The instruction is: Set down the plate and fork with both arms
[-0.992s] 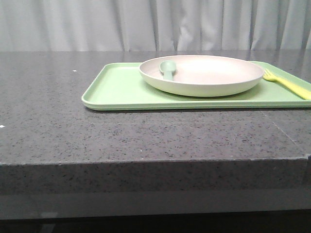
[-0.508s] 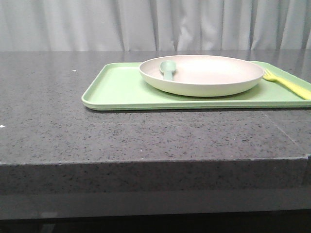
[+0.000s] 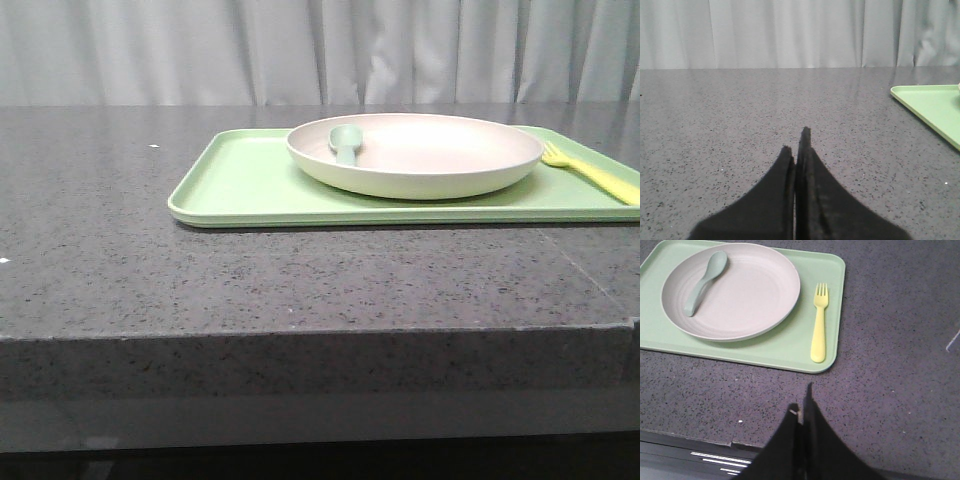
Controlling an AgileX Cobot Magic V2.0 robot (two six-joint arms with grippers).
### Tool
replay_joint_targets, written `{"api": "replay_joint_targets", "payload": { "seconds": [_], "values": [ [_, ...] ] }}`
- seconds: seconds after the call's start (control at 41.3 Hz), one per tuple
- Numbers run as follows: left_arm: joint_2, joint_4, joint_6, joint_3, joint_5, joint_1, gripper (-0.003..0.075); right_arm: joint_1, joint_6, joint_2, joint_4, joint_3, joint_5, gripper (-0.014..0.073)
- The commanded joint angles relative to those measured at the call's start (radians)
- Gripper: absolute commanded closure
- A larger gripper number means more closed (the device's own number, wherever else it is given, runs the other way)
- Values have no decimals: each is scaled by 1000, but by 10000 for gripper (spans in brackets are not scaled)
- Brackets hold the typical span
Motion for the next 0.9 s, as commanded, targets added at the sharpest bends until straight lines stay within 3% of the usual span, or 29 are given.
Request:
{"api": "replay_joint_targets", "payload": {
  "seconds": [0.0, 0.145, 0.387, 0.484, 0.653, 0.871],
  "values": [
    [-23, 1, -9, 3, -90, 1, 738, 0, -7, 2, 0, -18, -68, 713],
    [-21, 1, -9, 3, -90, 1, 738, -11, -7, -74, -54, 122, -229, 713],
    [-21, 1, -9, 3, -90, 1, 738, -29, -7, -369, -64, 615, -825, 713],
    [-21, 1, -9, 3, -90, 1, 738, -56, -7, -485, -63, 788, -991, 713],
    [-21, 1, -9, 3, -90, 1, 738, -98, -7, -633, -63, 939, -1093, 713],
    [-21, 1, -9, 3, -90, 1, 738, -107, -7, -633, -63, 937, -1083, 713]
  ]
}}
